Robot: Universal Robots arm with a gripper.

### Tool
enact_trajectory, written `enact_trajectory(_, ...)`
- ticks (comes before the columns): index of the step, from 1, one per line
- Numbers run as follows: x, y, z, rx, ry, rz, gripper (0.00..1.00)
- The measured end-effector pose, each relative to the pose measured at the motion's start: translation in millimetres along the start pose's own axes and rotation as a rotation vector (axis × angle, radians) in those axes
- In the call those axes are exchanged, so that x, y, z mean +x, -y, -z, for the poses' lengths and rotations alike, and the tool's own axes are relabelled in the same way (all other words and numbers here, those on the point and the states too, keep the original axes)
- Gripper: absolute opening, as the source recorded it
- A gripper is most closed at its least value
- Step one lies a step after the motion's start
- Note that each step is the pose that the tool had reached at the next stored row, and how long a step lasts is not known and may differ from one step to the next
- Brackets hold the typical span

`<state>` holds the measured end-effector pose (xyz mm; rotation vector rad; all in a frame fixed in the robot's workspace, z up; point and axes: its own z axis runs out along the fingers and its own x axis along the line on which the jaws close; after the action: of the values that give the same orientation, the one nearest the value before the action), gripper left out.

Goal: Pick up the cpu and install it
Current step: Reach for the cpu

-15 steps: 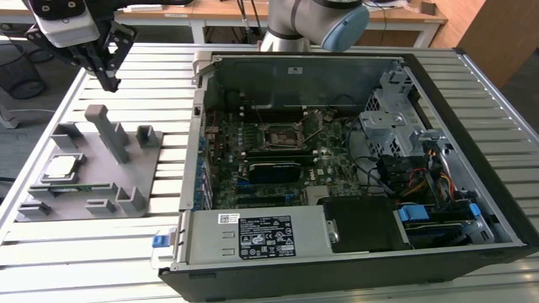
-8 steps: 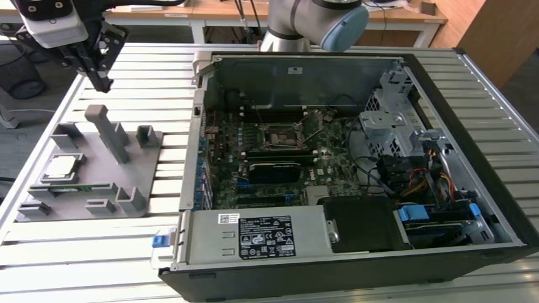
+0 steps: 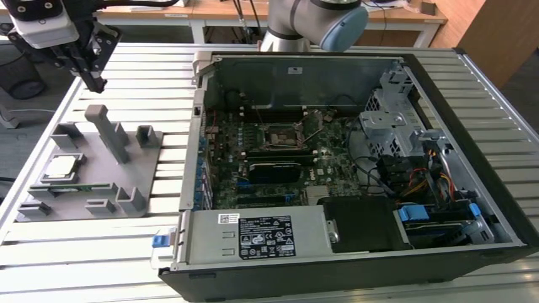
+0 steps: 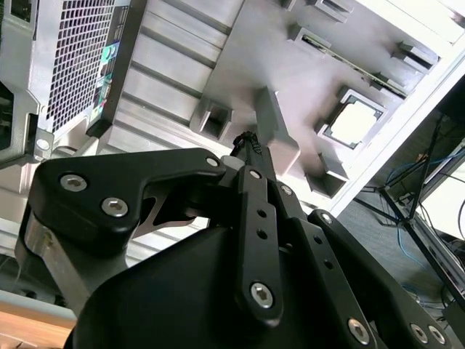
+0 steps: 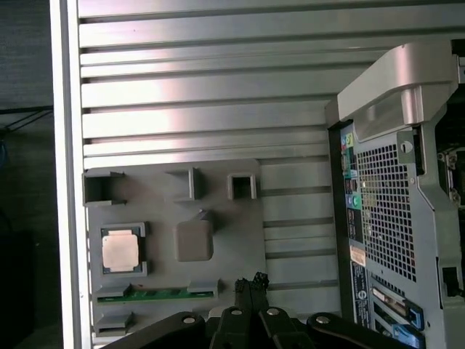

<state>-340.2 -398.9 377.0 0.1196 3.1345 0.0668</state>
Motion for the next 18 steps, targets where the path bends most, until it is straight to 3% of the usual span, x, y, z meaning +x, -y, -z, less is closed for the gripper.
enact_trajectory(18, 20.1, 1.6, -1.0, 0.0002, -0.0023, 0.0, 0.11)
